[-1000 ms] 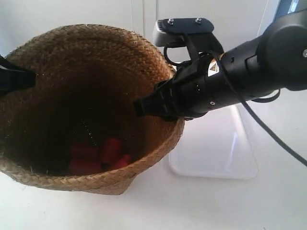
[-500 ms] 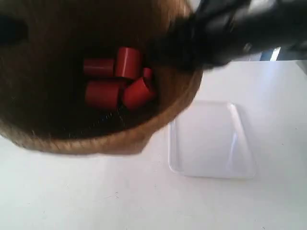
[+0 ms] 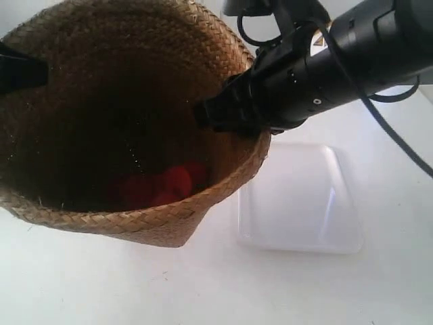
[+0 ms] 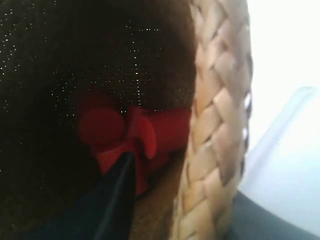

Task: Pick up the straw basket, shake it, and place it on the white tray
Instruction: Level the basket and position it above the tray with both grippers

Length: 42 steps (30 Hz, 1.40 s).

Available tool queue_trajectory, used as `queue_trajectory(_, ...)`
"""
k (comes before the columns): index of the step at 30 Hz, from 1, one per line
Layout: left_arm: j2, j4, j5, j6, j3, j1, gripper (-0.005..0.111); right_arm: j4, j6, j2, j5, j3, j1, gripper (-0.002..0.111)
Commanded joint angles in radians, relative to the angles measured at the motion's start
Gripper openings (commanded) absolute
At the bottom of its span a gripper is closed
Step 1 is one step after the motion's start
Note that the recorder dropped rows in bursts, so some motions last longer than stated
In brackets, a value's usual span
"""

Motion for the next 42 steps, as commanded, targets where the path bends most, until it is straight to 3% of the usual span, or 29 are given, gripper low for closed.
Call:
queue_trajectory(1, 0.026, 0.002, 0.055, 0.023, -0.008, -0.002, 0.000, -0.022, -0.023, 0.014, -0.007, 0.025, 0.000, 0.000)
queue_trajectory(9, 0.048, 0.001, 0.016, 0.047, -0.014, -0.002, 0.000, -0.026, -0.019, 0.034, -0.056, 0.059, 0.000, 0.000)
queue_trajectory(12, -0.015, -0.004, 0.040, 0.060, -0.136, -0.004, 0.000, -0.021, -0.021, -0.050, 0.047, -0.103, 0.000, 0.000)
queue_trajectory(16, -0.098, -0.012, 0.082, 0.106, -0.296, -0.004, 0.000, 0.008, -0.032, -0.191, 0.007, -0.251, 0.008, 0.000)
queue_trajectory(18, -0.045, 0.051, 0.130, 0.044, -0.168, -0.002, 0.000, -0.033, -0.021, -0.145, -0.063, -0.109, 0.011, 0.000)
queue_trajectory(21, 0.031, 0.040, 0.090, -0.041, -0.044, -0.002, 0.000, -0.001, 0.022, 0.002, 0.056, -0.032, -0.007, 0.000)
queue_trajectory(24, -0.011, -0.048, 0.027, 0.031, -0.052, -0.004, 0.000, 0.004, -0.005, -0.015, 0.014, -0.032, 0.005, 0.000)
queue_trajectory(28, -0.027, -0.028, 0.004, 0.022, -0.056, -0.003, 0.000, -0.013, -0.003, -0.032, -0.020, -0.032, 0.005, 0.000)
queue_trajectory(42, 0.005, -0.039, 0.101, -0.001, -0.038, -0.003, 0.000, -0.027, 0.001, 0.011, 0.012, 0.008, 0.005, 0.000)
